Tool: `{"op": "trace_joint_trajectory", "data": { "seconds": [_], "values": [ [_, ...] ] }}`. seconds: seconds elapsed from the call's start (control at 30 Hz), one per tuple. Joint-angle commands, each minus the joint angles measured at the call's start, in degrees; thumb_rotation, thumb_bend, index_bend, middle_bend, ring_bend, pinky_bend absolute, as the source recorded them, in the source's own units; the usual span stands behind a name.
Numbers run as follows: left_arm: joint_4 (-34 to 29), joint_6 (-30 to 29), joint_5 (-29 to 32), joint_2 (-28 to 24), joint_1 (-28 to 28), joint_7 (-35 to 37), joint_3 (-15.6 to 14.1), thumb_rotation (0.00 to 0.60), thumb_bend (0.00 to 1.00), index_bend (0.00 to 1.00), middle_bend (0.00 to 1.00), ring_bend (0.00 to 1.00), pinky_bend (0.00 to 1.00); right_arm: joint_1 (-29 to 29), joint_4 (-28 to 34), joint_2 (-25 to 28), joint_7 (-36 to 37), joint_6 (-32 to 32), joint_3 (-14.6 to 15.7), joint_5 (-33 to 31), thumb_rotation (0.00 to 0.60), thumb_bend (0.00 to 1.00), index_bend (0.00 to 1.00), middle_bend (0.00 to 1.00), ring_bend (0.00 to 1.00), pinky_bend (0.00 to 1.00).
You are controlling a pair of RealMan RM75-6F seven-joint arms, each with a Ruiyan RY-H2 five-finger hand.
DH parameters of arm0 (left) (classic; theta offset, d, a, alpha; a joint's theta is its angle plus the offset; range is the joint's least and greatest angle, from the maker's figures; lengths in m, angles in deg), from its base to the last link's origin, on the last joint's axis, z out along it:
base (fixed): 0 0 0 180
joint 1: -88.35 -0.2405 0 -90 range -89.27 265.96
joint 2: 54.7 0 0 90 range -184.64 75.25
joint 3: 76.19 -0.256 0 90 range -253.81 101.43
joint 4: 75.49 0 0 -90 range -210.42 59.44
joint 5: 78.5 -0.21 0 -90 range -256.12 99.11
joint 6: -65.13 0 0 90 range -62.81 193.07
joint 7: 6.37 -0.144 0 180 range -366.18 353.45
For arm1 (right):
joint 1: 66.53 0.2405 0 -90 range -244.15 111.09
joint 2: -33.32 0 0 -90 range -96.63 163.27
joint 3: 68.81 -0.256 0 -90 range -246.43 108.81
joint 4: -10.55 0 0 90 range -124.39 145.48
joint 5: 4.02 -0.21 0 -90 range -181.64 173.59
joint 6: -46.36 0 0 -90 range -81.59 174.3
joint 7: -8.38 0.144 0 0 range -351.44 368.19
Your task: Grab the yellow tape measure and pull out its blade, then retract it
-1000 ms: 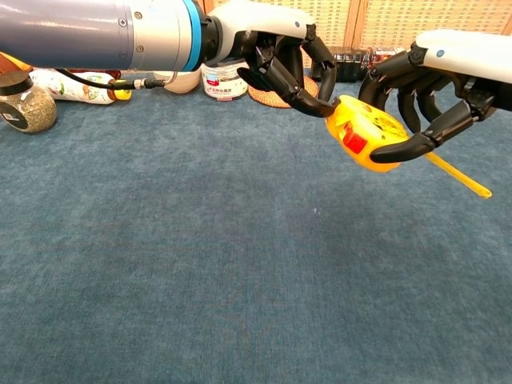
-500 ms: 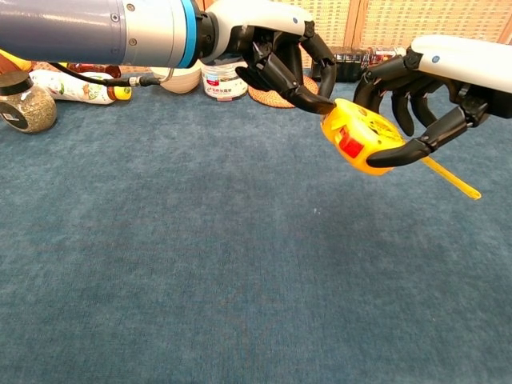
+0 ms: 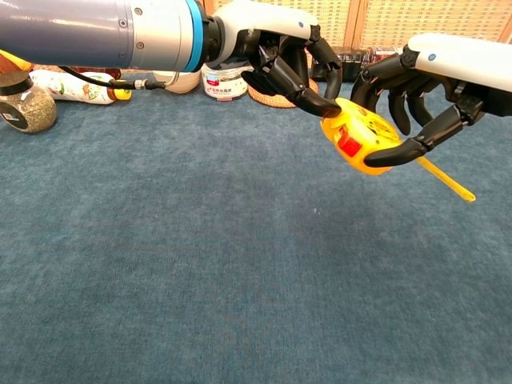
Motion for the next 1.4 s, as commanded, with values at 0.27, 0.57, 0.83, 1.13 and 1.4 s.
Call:
{"op": "trace_joint_trajectory", "data": {
  "seconds": [0.27,0.57,0.83,1.13,1.4],
  "values": [
    [0.2,-0.3,0.1,-0.2,0.1,0.2,0.1,0.457,0.27,0.51,1.0,0.97,1.0,-0.1,0.7,0.4,0.0,-0.3,0.2,0.2,0.431,0.19,0.57,0.6,0.62,0.66],
    [0.4,-0.5,0.3,0.5,0.6,0.0,0.1,0.456,0.27,0.5,1.0,0.97,1.0,0.0,1.5,0.5,-0.7,0.0,0.2,-0.1,0.432,0.19,0.57,0.6,0.62,0.66],
    [0.3,-0.3,0.4,0.3,0.5,0.4,-0.2,0.456,0.27,0.51,1.0,0.97,1.0,0.0,1.8,0.5,-0.9,-0.1,0.2,-0.1,0.43,0.19,0.57,0.6,0.62,0.66],
    [0.3,-0.2,0.7,-0.4,0.4,0.4,-0.3,0.456,0.27,0.5,1.0,0.97,1.0,-0.1,1.7,0.5,-1.2,-0.3,0.2,0.1,0.433,0.19,0.57,0.6,0.62,0.66],
    [0.3,-0.3,0.7,0.4,0.6,1.0,-0.1,0.456,0.27,0.5,1.0,0.97,1.0,0.1,1.8,0.3,-1.8,-0.1,0.2,-0.1,0.432,0.19,0.57,0.6,0.62,0.66]
  ]
}}
